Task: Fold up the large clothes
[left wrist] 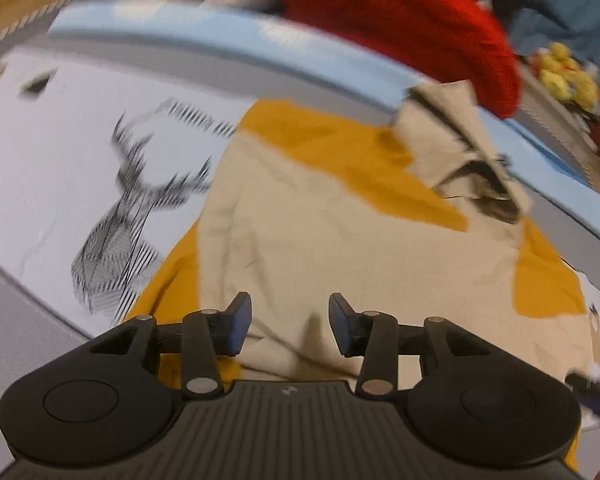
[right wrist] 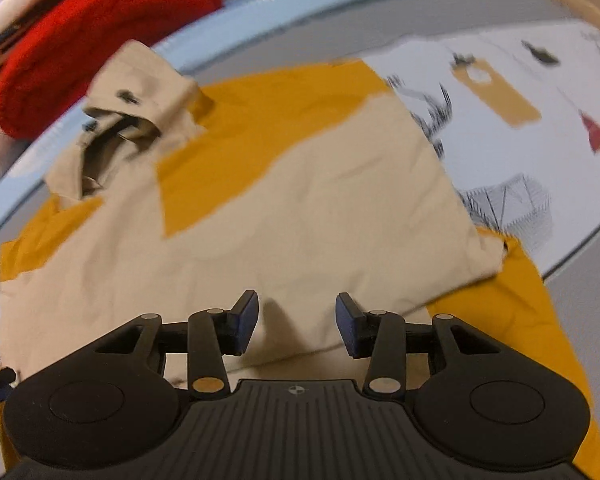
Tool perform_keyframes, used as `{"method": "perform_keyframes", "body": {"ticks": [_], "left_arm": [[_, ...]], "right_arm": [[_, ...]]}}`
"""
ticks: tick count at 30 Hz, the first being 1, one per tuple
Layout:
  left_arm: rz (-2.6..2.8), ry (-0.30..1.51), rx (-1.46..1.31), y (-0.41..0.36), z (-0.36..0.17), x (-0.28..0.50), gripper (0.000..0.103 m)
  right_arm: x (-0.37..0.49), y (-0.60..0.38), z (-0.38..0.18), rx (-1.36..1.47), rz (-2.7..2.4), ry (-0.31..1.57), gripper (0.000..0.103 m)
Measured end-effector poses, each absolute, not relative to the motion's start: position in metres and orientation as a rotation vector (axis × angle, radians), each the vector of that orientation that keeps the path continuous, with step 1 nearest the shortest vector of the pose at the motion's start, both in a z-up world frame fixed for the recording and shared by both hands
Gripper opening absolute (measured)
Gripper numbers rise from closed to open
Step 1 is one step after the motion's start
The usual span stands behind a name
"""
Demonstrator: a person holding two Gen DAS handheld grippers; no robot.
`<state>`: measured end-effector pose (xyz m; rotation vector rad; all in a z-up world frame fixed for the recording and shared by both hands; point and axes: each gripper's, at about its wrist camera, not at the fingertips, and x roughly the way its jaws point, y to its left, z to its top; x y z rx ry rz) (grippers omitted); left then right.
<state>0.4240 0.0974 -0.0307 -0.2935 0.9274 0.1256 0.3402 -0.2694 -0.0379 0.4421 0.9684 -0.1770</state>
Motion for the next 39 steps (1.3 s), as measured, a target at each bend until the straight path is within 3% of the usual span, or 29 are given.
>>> {"method": "perform_keyframes", "body": {"ticks": [5,14,28,35,39], "left_arm": [[0.011,0.797,-0.167,0.063,0.001,0.404,0.063],[-0.058,0.624,-0.069,0.014,0.028,0.360,0.080],[-0.138,0.523,0.034,-0.056,0.061,0.321,0.080],[-0.137,0.498,0.053,-0.087,0.093,0.367,0.080],[-0.137,0.514,0.015,-0.094,0.100,0.438,0.064]], "right_arm": [[0.336,-0.254,-0.005,0.342,-0.129,0.843,0.045],[0.310,-0.241,0.026,0.230,-0.084,0.758,0.045],[0.279,-0.271,0.033,0.173,-0.117,0.776,0.045],[0.284,-0.289,0.031,0.190,-0.123,0.799,0.045],[0.290,-0.294,0.028,0.217,-0.115,0.814,0.045]]}}
